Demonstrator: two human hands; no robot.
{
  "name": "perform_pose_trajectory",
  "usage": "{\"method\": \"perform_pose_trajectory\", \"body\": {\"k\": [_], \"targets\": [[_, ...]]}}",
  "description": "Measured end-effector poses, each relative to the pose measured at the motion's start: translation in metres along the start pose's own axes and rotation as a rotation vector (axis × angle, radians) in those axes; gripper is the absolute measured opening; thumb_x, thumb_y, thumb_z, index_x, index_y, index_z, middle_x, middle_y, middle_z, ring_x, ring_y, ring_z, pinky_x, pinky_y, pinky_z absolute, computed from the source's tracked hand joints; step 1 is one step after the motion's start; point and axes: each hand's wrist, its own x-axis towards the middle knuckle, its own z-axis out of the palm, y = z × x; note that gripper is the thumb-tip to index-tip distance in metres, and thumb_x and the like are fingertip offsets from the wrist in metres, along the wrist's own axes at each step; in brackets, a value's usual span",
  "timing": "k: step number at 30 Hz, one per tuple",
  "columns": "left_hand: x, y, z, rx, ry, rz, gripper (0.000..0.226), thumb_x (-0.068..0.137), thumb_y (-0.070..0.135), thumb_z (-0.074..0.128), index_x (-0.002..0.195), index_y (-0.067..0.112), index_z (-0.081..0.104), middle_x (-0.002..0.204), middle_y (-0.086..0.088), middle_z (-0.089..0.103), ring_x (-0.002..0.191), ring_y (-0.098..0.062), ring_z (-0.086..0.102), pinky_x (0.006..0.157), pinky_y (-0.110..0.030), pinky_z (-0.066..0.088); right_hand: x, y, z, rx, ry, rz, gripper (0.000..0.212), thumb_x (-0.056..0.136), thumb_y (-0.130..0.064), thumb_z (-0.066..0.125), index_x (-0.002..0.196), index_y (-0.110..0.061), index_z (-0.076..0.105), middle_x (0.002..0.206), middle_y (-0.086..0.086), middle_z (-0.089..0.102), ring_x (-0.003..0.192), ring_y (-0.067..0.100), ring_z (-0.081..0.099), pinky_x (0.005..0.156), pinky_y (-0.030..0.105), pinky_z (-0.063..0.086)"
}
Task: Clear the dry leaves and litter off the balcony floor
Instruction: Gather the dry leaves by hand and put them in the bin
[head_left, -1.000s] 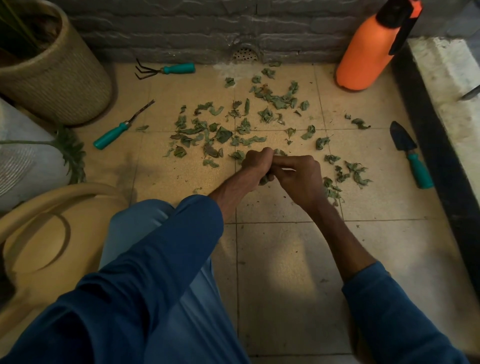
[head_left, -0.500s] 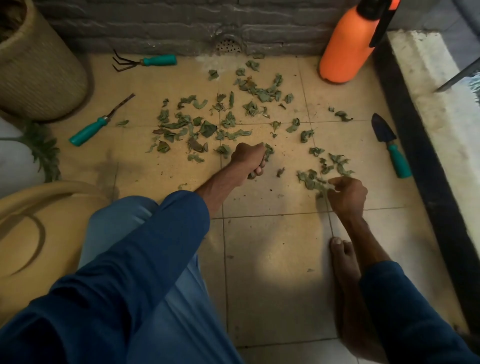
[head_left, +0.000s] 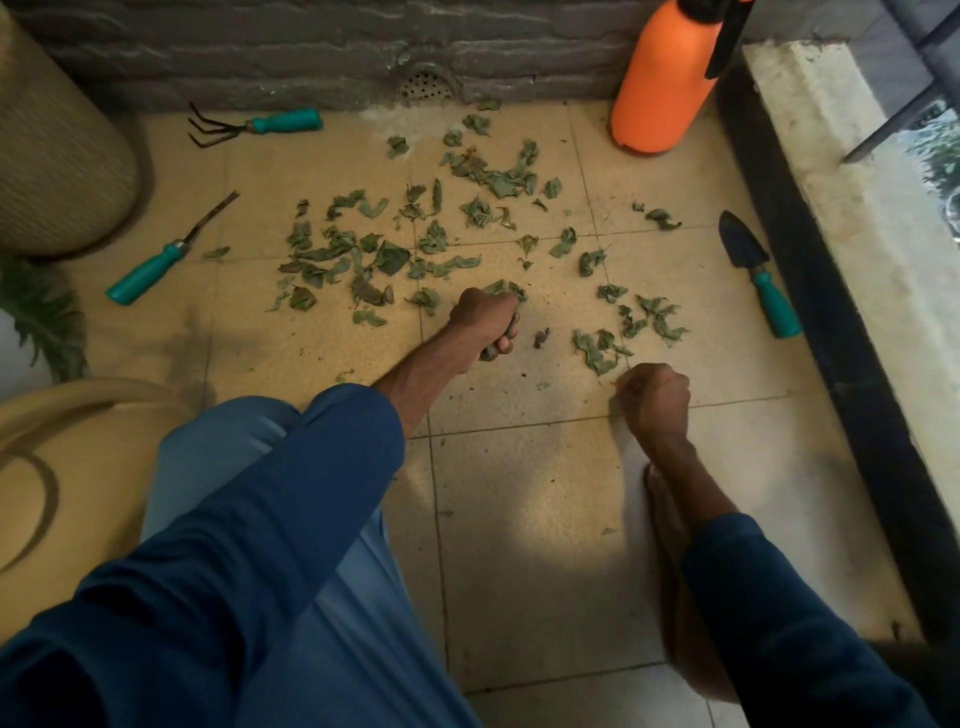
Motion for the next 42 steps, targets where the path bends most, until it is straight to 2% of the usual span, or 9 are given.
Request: {"method": "perform_pose_trajectory", "body": {"k": [7, 10, 14, 18, 23, 29, 34, 39, 42], "targets": [[0.001, 0.0, 0.001, 0.012, -0.02, 0.0, 0.026, 0.094, 0.014, 0.047, 0.072, 0.013, 0.059, 0.059, 0.0, 0.055, 0.04, -0.011, 0.046, 0.041, -0.018, 0.026, 0.01, -0.021, -0.013, 0.169, 0.015, -0.122, 0.01, 0.089, 0.004, 0.07, 0.091, -0.004, 0.076, 0.085, 0.006, 0.073, 0.069, 0.022, 0.071, 0.062, 0.032, 0.062], [0.001, -0.001, 0.0, 0.018, -0.019, 0.0, 0.027, 0.094, 0.012, 0.047, 0.07, 0.014, 0.058, 0.057, 0.001, 0.055, 0.039, -0.011, 0.045, 0.042, -0.018, 0.027, 0.024, -0.028, -0.005, 0.135, -0.027, -0.112, 0.011, 0.085, 0.005, 0.073, 0.092, -0.003, 0.075, 0.09, 0.006, 0.072, 0.079, 0.028, 0.072, 0.071, 0.045, 0.062], [0.002, -0.001, -0.001, 0.01, -0.022, -0.002, 0.027, 0.094, 0.012, 0.046, 0.07, 0.014, 0.058, 0.057, 0.001, 0.054, 0.039, -0.01, 0.044, 0.041, -0.017, 0.026, 0.027, -0.016, 0.006, -0.044, -0.098, -0.06, 0.018, 0.082, 0.001, 0.079, 0.1, -0.001, 0.075, 0.103, 0.012, 0.073, 0.089, 0.024, 0.071, 0.081, 0.038, 0.061], [0.002, -0.001, -0.002, 0.011, -0.028, 0.006, 0.026, 0.096, 0.012, 0.045, 0.073, 0.014, 0.058, 0.058, 0.0, 0.055, 0.038, -0.009, 0.044, 0.04, -0.017, 0.026, 0.016, -0.008, 0.01, -0.079, -0.051, -0.057, 0.008, 0.088, -0.002, 0.073, 0.093, -0.006, 0.078, 0.095, 0.009, 0.076, 0.08, 0.018, 0.07, 0.074, 0.029, 0.058], [0.0, 0.0, -0.001, 0.004, -0.037, 0.004, 0.026, 0.097, 0.013, 0.045, 0.074, 0.013, 0.058, 0.059, 0.0, 0.055, 0.038, -0.009, 0.044, 0.04, -0.016, 0.026, 0.01, -0.001, 0.006, -0.07, -0.069, -0.033, 0.01, 0.087, -0.011, 0.075, 0.087, -0.021, 0.078, 0.09, 0.0, 0.076, 0.075, 0.012, 0.071, 0.072, 0.033, 0.062], [-0.002, 0.0, -0.004, -0.004, -0.047, 0.002, 0.026, 0.096, 0.012, 0.046, 0.073, 0.013, 0.058, 0.058, 0.0, 0.054, 0.039, -0.01, 0.043, 0.04, -0.017, 0.024, 0.029, -0.031, 0.001, 0.033, -0.043, -0.033, 0.02, 0.085, -0.011, 0.08, 0.104, -0.011, 0.073, 0.094, 0.001, 0.073, 0.075, 0.014, 0.07, 0.061, 0.025, 0.056], [-0.004, 0.0, -0.006, -0.014, -0.049, 0.0, 0.025, 0.095, 0.012, 0.047, 0.074, 0.014, 0.058, 0.058, 0.001, 0.054, 0.039, -0.009, 0.044, 0.041, -0.017, 0.025, 0.034, -0.034, 0.015, -0.086, -0.096, 0.023, 0.025, 0.089, -0.018, 0.076, 0.112, -0.009, 0.07, 0.107, 0.007, 0.071, 0.086, 0.021, 0.07, 0.075, 0.039, 0.062], [-0.005, 0.0, -0.008, -0.015, -0.032, 0.018, 0.024, 0.095, 0.012, 0.047, 0.074, 0.013, 0.059, 0.059, 0.0, 0.054, 0.038, -0.009, 0.044, 0.04, -0.017, 0.027, 0.021, -0.027, 0.015, -0.045, -0.057, 0.093, 0.015, 0.093, -0.022, 0.072, 0.101, -0.01, 0.074, 0.093, 0.008, 0.072, 0.08, 0.024, 0.071, 0.073, 0.042, 0.062], [-0.006, 0.0, -0.008, -0.004, -0.036, 0.024, 0.025, 0.095, 0.013, 0.047, 0.073, 0.013, 0.059, 0.059, 0.0, 0.055, 0.039, -0.01, 0.045, 0.041, -0.017, 0.027, 0.013, -0.023, 0.013, -0.055, -0.039, 0.029, 0.01, 0.094, -0.017, 0.069, 0.093, -0.009, 0.074, 0.084, 0.006, 0.07, 0.072, 0.019, 0.067, 0.062, 0.03, 0.055]]}}
